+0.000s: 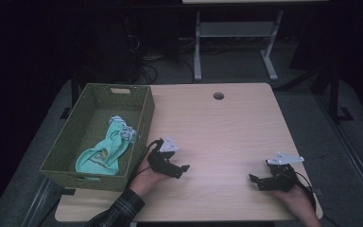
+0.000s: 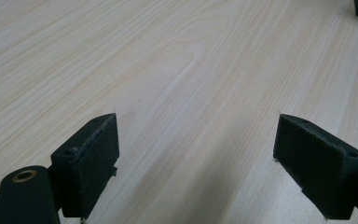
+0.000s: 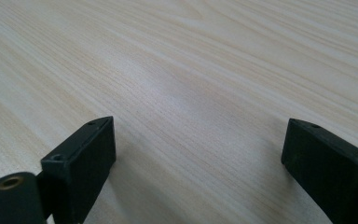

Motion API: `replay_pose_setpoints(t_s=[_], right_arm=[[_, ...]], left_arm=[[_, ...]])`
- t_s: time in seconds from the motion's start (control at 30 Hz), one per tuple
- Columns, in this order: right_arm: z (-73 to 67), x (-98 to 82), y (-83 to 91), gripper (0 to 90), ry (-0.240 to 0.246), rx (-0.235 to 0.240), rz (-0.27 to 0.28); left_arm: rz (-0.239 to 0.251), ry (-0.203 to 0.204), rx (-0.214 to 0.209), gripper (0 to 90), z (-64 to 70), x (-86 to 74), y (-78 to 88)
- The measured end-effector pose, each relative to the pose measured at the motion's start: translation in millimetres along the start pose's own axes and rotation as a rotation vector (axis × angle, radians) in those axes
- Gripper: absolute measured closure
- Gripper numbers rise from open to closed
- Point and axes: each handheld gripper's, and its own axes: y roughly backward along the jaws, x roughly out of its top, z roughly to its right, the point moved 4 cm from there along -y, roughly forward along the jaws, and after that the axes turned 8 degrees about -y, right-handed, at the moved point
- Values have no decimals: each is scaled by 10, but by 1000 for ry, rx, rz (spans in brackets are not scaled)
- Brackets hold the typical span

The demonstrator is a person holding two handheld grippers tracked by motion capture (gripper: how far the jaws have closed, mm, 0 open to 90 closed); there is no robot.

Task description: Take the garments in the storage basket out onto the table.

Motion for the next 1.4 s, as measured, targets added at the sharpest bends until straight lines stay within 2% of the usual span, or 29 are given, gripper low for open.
replay_pose_setpoints(t_s=[0.27,0.47,0.8,1.17,1.4], right_arm=[[0,0,0,96,0,0,0],[0,0,1,95,0,0,0],[1,0,0,95,1,0,0],[1,0,0,95,1,0,0],[0,0,1,95,-1,0,-1]], left_arm=[[1,-9,2,136,-4,49,56],[1,13,20,135,-32,73,101],[8,30,21,136,-46,103,139],[6,29,27,136,-71,156,206],[22,33,30,136,-90,208,256]])
